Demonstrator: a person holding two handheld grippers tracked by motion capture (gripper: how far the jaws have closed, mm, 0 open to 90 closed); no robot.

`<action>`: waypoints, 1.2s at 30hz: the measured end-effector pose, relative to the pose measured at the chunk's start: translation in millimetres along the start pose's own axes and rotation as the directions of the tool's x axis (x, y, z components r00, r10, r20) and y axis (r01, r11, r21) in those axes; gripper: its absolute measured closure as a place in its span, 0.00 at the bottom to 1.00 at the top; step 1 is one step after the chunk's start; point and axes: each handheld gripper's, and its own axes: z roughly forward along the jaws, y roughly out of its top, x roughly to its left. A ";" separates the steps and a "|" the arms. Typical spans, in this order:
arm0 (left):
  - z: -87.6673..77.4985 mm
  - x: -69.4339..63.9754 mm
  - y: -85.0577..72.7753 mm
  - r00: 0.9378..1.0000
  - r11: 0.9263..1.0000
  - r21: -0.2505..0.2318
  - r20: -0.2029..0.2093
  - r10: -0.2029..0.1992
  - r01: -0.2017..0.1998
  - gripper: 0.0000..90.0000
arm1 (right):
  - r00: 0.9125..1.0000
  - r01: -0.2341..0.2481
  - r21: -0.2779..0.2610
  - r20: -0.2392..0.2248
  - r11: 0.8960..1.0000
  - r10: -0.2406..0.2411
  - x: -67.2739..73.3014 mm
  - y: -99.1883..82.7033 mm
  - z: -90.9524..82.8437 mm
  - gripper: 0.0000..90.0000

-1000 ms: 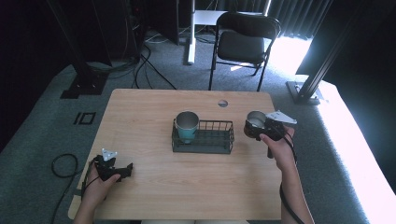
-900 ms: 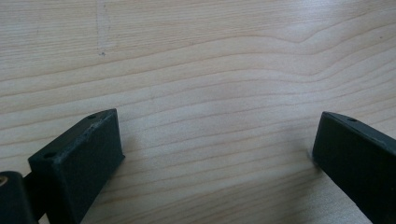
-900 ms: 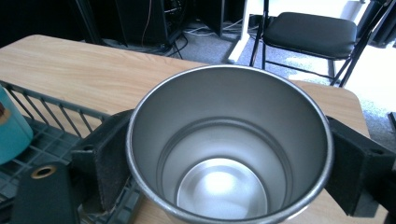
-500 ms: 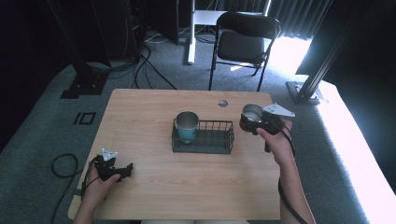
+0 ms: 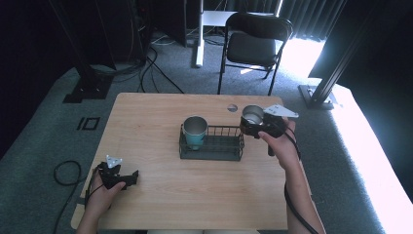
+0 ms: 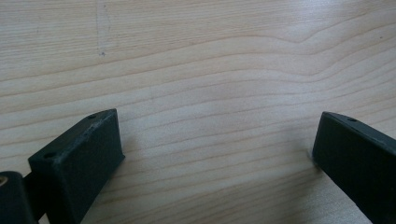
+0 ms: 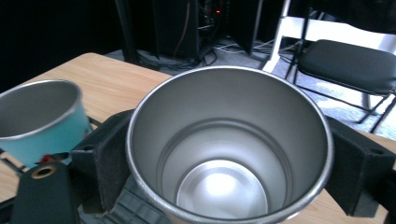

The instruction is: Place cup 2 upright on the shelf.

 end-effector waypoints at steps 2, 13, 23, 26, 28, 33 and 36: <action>0.0 0.0 0.0 1.000 1.000 0.000 0.000 0.000 0.000 0.02 | 1.000 0.002 -0.001 -0.016 1.000 -0.002 4.6 1.4 2.8 0.15; 0.0 0.0 0.0 1.000 1.000 0.000 -0.001 0.000 0.000 0.02 | 0.997 0.020 0.014 -0.073 1.000 -0.019 25.4 2.9 18.0 0.15; 0.1 -0.1 0.0 1.000 1.000 -0.002 0.000 -0.002 0.002 0.02 | 0.993 0.021 0.027 -0.113 0.999 -0.018 40.2 -3.4 32.4 0.15; 0.1 -0.1 0.0 1.000 1.000 -0.001 0.000 -0.001 0.001 0.02 | 0.992 0.020 0.033 -0.121 0.999 -0.016 44.0 -5.5 36.7 0.15; 0.1 -0.1 0.0 1.000 1.000 -0.002 0.000 -0.001 0.001 0.02 | 0.992 0.021 0.038 -0.128 0.999 -0.016 46.3 -6.8 38.8 0.15; 0.0 0.1 0.0 1.000 1.000 0.000 -0.001 0.002 -0.002 0.02 | 0.991 0.029 0.051 -0.136 0.998 -0.022 51.2 -11.7 45.8 0.15; 0.0 0.1 0.0 1.000 1.000 0.000 -0.001 0.001 -0.001 0.02 | 0.990 0.027 0.062 -0.143 0.998 -0.018 52.8 -16.3 50.6 0.15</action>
